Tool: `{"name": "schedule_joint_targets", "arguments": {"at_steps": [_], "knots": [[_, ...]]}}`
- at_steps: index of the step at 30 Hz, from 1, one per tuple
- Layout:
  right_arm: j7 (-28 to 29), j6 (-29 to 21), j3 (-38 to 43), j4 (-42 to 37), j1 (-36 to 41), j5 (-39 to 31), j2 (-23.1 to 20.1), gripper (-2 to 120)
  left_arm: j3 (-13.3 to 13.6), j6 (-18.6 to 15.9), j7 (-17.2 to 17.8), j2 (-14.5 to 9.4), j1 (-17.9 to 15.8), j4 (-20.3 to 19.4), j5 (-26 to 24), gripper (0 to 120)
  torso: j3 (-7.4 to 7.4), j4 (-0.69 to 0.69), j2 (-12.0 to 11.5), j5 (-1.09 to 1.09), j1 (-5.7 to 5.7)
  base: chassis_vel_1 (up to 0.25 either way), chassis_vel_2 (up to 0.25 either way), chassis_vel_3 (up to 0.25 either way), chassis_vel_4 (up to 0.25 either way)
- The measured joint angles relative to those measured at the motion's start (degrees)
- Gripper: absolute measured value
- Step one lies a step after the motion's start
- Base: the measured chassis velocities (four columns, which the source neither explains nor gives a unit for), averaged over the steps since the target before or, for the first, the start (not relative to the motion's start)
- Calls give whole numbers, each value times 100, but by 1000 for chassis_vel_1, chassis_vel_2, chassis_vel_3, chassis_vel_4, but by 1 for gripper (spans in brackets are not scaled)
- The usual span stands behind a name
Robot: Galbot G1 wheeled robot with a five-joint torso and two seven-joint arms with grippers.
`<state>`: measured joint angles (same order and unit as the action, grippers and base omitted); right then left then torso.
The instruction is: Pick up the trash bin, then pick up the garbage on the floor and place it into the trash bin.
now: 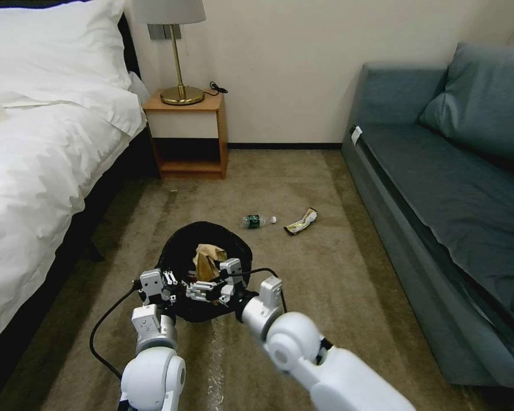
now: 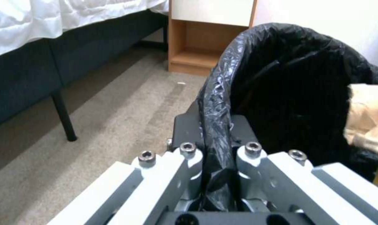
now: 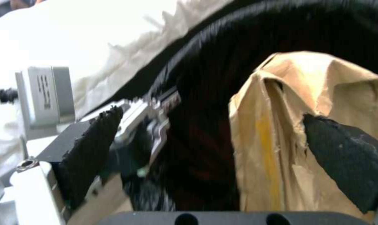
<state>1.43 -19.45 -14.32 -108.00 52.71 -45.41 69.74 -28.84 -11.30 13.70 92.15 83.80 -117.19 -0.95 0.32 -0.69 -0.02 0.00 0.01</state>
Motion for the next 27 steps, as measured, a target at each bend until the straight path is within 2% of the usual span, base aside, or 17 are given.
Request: {"name": "schedule_joint_targets", "arguments": {"at_steps": [1, 3, 5, 7, 10, 14, 16, 21, 25, 27], "knots": [[0, 0, 0, 0, 0, 0, 0, 100, 0, 0, 0, 0, 0, 0, 0, 5, 0, 0, 0, 0, 0, 0, 0, 0, 0], [-51, -382, -15, -71, -222, -287, -274, 100, 1, -3, -2, 0, 11, -19, 1, 5, 0, 1, 0, 0, 0, 0, 0, 0, 0], [-52, -456, -56, -81, -306, -321, -370, 100, -3, -7, -5, -1, 18, -22, 2, 5, 0, -1, 0, 1, 0, 0, 0, 0, 0], [0, -765, -207, -148, -690, -462, -628, 100, -30, -9, -32, 0, 42, -21, 2, 5, 0, -1, 0, 1, 0, 0, 0, 0, 0], [15, -972, -398, -189, -1153, -650, -854, 100, -63, -9, -42, -1, 60, -19, -11, 5, 1, 0, 0, -2, 0, 0, 0, 0, 0], [-145, -1010, -605, -165, -1580, -741, -1007, 100, -75, -9, -43, -1, 67, -18, -27, 5, 1, 1, 0, 0, 0, 0, 0, 0, 0], [-541, -958, -790, -67, -1960, -744, -1105, 100, -80, -10, -44, -1, 67, -18, -53, 5, 1, 1, 0, -1, 0, 0, 0, 0, 0], [-922, -891, -950, 34, -2301, -740, -1132, 100, -66, -15, -46, -1, 68, -20, -119, 5, 1, 0, 0, -1, 0, 0, 0, 0, 0], [-1239, -690, -1097, 166, -2490, -829, -1070, 100, -50, -75, -39, -1, 72, -87, -370, 5, 1, 2, 0, 0, 0, 0, 0, 0, 0], [-1920, -405, -1109, 432, -2474, -648, -1008, 100, -52, -145, -6, -3, 70, -112, -555, 5, 1, 0, 0, 0, 0, 0, 0, 0, 0]]}}
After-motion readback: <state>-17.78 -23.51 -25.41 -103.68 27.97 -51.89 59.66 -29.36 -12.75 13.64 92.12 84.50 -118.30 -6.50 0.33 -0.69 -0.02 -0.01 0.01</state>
